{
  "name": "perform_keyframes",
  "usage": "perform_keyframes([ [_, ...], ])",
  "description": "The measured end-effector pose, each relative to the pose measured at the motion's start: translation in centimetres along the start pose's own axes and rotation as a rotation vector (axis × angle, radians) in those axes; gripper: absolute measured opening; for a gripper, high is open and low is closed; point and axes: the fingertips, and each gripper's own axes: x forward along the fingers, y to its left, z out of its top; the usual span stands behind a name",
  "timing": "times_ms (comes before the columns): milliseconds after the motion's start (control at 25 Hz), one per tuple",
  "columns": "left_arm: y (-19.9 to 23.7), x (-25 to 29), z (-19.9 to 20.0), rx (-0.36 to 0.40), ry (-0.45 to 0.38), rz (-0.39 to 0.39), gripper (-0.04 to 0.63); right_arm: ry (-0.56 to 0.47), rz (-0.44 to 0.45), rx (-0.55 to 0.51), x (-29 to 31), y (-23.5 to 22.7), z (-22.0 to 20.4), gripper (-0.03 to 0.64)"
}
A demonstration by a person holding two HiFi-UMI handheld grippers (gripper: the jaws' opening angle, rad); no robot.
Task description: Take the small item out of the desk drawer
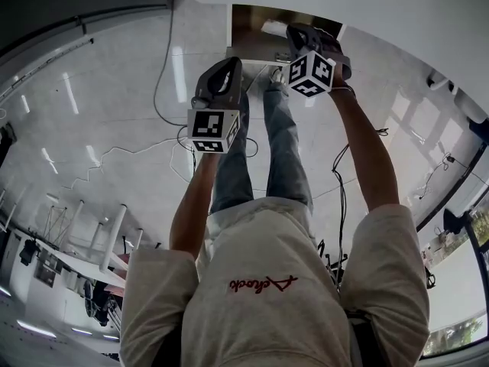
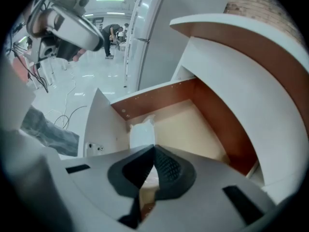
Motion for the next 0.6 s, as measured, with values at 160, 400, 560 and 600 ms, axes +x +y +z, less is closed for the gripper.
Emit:
perform_keyframes([
  [160, -0.7, -0.2, 0.1, 0.004, 0.000, 0.000, 0.009, -0.040, -0.037, 0.021, -2.6, 0.2, 0.1, 0.012],
  [400, -1.4, -0.8, 0.4, 0.009, -0.009, -0.006, 0.009, -0.090, -0.093, 0.105, -6.1, 0.7, 0.8, 0.011],
  [560, -1.7, -1.1, 0.8, 0.008, -0.017, -0.006, 0.009, -0.137, -0.149, 0.229, -8.5, -0.1, 1.4, 0.011],
  [600, -1.7, -1.2, 1.0, 0.008, -0.020, -0.005, 0.009, -0.152, -0.160, 0.269, -9.1, -0.3, 1.6, 0.011],
])
